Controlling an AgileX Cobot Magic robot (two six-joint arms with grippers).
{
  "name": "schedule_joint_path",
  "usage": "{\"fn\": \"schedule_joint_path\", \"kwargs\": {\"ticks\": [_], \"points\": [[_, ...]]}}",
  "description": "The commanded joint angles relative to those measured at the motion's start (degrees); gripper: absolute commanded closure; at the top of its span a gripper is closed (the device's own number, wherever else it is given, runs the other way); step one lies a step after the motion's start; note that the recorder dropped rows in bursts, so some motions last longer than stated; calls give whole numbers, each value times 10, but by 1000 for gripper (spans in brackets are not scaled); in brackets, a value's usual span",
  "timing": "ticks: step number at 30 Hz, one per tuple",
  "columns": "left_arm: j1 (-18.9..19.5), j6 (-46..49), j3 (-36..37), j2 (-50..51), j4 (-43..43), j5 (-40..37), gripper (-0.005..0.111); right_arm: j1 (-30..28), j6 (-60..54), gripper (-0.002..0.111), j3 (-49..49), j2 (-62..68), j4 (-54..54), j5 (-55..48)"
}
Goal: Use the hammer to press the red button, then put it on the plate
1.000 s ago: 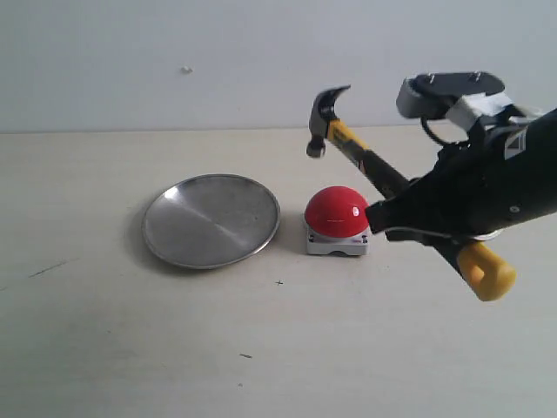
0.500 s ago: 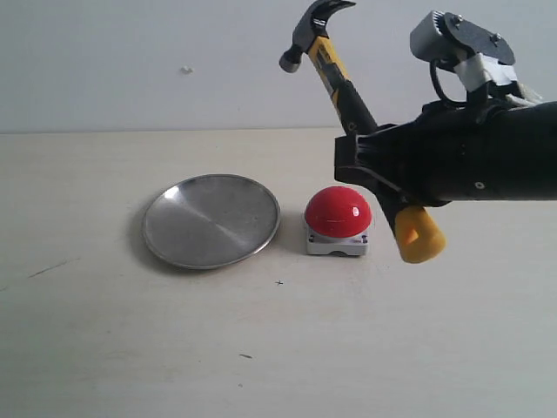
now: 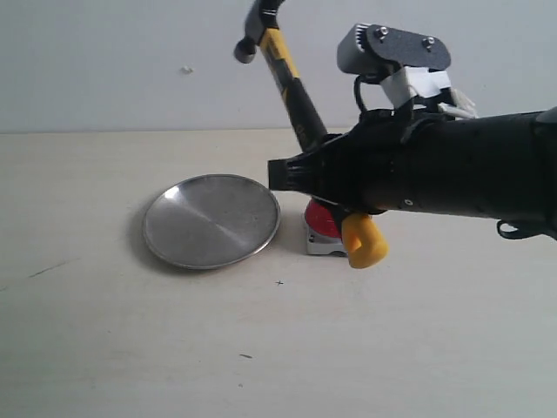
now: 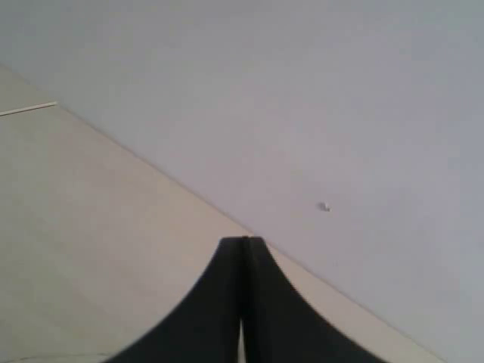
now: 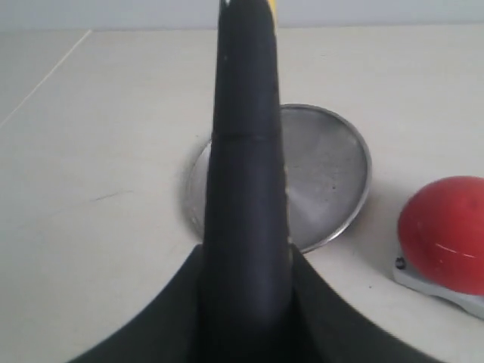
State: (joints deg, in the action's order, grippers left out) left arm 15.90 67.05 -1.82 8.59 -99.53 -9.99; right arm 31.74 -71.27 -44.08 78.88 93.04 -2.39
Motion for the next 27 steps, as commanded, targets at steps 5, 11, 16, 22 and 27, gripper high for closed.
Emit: {"fn": "schedule_joint_path", "kwargs": {"ticks": [5,11,16,22,27], "points": [[1,2,2,-3,-4,1,107,5,151,108,-55,29,-295,-105],[1,2,2,-3,-4,1,107,5,742,108,-183,86,-930,-256],[1,2,2,-3,-4,1,107,5,1132,108,-173,100,-1250,-180],[1,2,2,-3,-4,1,107,6,1634,108,-157,126,-1661,-88],[1,2,2,-3,-4,1,107,6,1818,108,-162,161,-1792,-17]]}}
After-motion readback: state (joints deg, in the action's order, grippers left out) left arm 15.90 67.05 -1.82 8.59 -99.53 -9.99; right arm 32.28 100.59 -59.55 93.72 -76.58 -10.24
